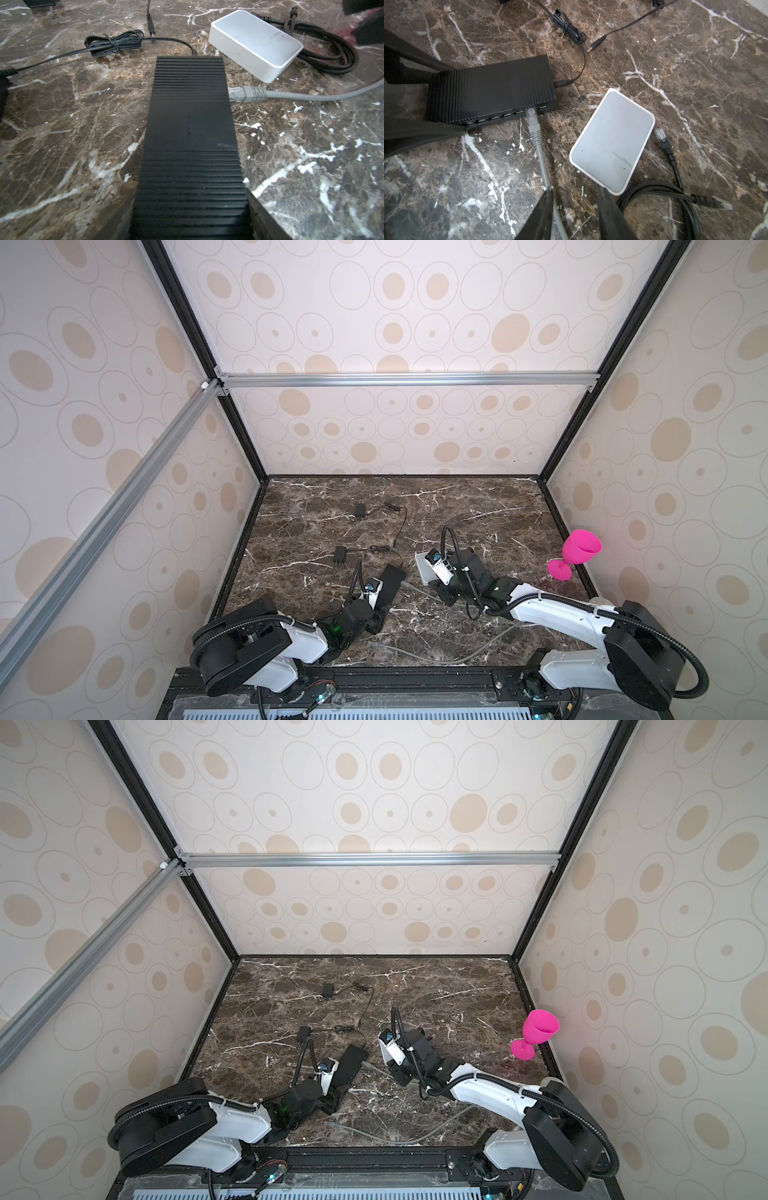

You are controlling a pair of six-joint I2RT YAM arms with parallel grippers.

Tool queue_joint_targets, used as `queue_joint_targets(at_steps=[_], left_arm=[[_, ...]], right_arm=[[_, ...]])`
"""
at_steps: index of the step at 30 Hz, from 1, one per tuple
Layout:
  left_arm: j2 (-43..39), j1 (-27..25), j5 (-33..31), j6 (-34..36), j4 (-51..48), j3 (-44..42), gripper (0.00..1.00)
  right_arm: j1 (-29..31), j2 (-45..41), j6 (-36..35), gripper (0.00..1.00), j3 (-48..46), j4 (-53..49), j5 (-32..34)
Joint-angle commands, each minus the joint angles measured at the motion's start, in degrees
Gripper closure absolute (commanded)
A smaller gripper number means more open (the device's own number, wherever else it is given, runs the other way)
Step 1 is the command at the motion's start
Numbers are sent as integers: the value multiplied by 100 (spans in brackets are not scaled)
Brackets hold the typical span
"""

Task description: Insert the plug into the switch port

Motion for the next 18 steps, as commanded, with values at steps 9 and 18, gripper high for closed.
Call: queue_joint_targets(at_steps=[9,18], left_arm=[[-1648,-52,-267,-74,-2118,379,9],[-2214,3,7,469,-2672,702,2]], right_arm=[[-3,-71,-54,67,-92,236,-660],[103,972,-338,65,447,-33,-1265]])
